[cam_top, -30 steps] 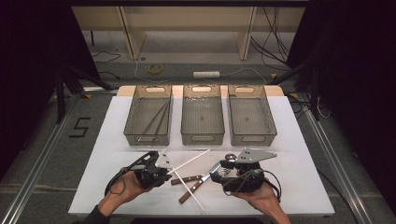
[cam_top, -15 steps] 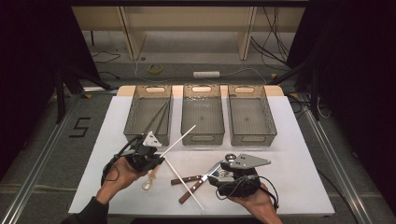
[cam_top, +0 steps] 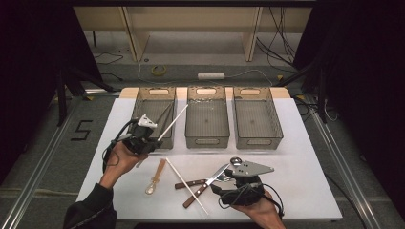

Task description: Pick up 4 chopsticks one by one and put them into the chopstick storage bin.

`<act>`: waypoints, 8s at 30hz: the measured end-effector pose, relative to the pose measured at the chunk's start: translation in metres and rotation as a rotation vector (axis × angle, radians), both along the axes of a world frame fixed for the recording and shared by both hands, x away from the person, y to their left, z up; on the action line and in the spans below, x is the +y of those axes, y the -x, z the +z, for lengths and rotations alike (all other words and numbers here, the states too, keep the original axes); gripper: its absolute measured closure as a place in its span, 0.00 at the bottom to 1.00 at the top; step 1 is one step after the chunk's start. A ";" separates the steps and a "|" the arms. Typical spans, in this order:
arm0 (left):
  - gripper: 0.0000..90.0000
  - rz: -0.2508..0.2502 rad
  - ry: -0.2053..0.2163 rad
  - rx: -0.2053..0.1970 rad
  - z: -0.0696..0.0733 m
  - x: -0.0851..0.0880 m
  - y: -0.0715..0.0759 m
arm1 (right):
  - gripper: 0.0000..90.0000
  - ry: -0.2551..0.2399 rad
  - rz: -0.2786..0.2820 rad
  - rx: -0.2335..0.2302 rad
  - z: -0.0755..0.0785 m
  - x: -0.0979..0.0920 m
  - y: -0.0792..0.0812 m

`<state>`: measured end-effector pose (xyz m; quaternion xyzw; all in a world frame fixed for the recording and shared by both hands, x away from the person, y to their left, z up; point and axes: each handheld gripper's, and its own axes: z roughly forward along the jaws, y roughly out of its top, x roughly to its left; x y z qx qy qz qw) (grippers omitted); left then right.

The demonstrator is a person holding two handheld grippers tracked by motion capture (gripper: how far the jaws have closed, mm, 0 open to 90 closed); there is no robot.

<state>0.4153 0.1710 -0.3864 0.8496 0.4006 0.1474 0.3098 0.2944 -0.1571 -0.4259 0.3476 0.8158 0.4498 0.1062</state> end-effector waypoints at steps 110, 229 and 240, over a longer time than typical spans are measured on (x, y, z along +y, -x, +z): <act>0.35 0.170 0.156 -0.060 -0.026 0.045 -0.029 | 0.35 0.031 0.055 0.038 -0.013 0.021 0.009; 0.25 -0.046 0.265 -0.172 -0.045 0.002 0.080 | 0.97 0.176 -0.007 0.257 -0.049 0.041 0.003; 0.26 -0.181 0.142 -0.155 -0.053 -0.019 0.083 | 0.97 0.179 0.033 0.224 -0.040 0.034 0.002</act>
